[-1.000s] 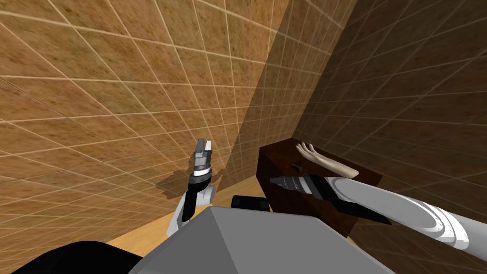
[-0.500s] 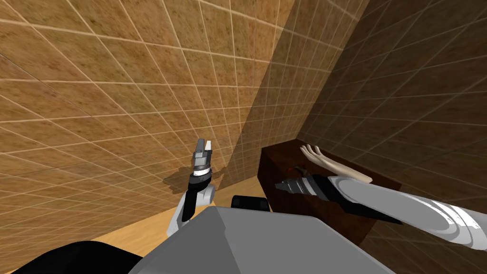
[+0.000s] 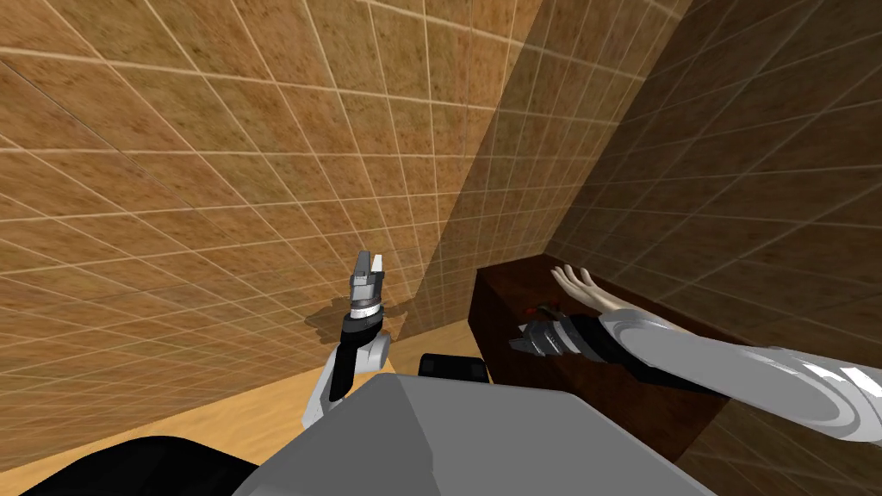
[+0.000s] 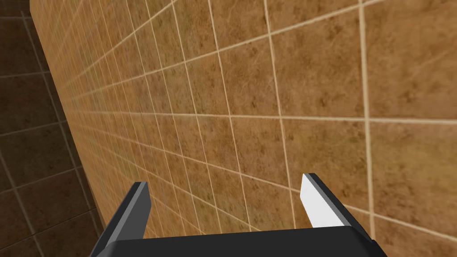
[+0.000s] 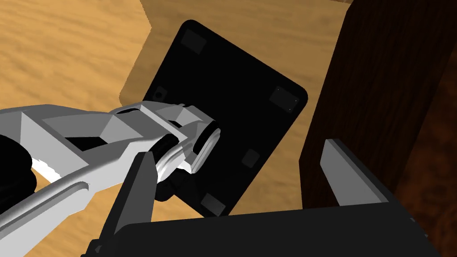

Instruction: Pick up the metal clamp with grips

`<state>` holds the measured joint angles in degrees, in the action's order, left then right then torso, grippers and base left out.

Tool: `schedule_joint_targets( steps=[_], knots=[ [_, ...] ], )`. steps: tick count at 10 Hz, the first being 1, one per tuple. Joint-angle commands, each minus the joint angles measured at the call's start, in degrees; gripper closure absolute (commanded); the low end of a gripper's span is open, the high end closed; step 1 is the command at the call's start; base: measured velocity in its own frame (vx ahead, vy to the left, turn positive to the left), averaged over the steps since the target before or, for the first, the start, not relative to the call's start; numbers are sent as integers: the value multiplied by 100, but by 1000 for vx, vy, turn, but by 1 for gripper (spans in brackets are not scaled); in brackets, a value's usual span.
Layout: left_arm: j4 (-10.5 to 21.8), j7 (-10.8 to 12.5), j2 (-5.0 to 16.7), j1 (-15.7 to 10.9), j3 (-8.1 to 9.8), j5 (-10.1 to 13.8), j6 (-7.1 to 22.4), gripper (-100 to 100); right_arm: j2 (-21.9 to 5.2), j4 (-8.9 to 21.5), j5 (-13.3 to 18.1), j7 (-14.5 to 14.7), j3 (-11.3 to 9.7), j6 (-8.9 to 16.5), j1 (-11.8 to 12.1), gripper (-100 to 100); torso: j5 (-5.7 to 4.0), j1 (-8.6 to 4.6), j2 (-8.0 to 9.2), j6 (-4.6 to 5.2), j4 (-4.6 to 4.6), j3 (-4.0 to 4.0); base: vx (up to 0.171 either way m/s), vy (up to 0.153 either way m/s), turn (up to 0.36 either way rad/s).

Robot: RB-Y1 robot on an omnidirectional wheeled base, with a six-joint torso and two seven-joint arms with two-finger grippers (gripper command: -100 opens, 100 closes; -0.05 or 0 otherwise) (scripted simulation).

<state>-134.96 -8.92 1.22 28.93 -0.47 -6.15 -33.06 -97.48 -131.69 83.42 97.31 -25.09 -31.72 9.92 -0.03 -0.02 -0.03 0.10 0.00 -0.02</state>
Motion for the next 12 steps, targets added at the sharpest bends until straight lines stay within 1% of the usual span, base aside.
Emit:
schedule_joint_targets(
  steps=[1,2,3,4,5,6,7,8,9,11,12],
  knots=[
    [0,0,0,0,0,0,0,0,-45,19,0,181,4,20,34,-100,0,0,0,0,0,0,1,1,-18],
    [0,0,0,0,0,0,0,0,-318,-2,301,391,-114,-6,-47,-100,1,4,2,0,1,1,4,-9,192],
    [0,0,0,-1,0,0,0,0,-421,-2,369,585,-114,-6,-47,-100,2,3,0,-5,0,0,5,-22,127],
    [0,0,0,0,0,0,0,0,-421,-2,405,697,-114,-6,-47,-100,0,-1,0,-1,0,0,4,-14,-11],
    [0,0,0,0,0,0,0,0,-672,-25,666,878,-230,-30,-125,-100,-1,-1,1,1,0,1,8,-14,195],
    [0,0,0,-1,0,0,0,0,-775,-25,741,1089,-230,-30,-125,-100,2,0,-1,-5,-1,-1,7,-23,99],
    [0,0,0,0,0,0,0,0,-775,-25,799,1204,-230,-30,-125,-100,-1,-2,-1,0,0,-1,4,-14,-27],
    [0,0,0,0,0,0,0,0,-1053,-47,1067,1360,-342,-52,-198,-100,-1,-1,1,1,0,1,8,-20,152],
    [0,0,0,-1,0,0,0,0,-1105,-47,1179,1497,-342,-52,-198,-100,1,-2,-1,-4,0,-1,8,-28,104],
    [0,0,0,0,0,0,0,0,-1105,-47,1179,1701,-342,-52,-198,-100,-1,-1,1,1,0,1,0,-7,-3],
    [0,0,0,0,0,0,0,0,-1398,-70,1458,1920,-452,-72,-265,-100,0,3,3,1,1,2,2,-14,194]
  ],
)
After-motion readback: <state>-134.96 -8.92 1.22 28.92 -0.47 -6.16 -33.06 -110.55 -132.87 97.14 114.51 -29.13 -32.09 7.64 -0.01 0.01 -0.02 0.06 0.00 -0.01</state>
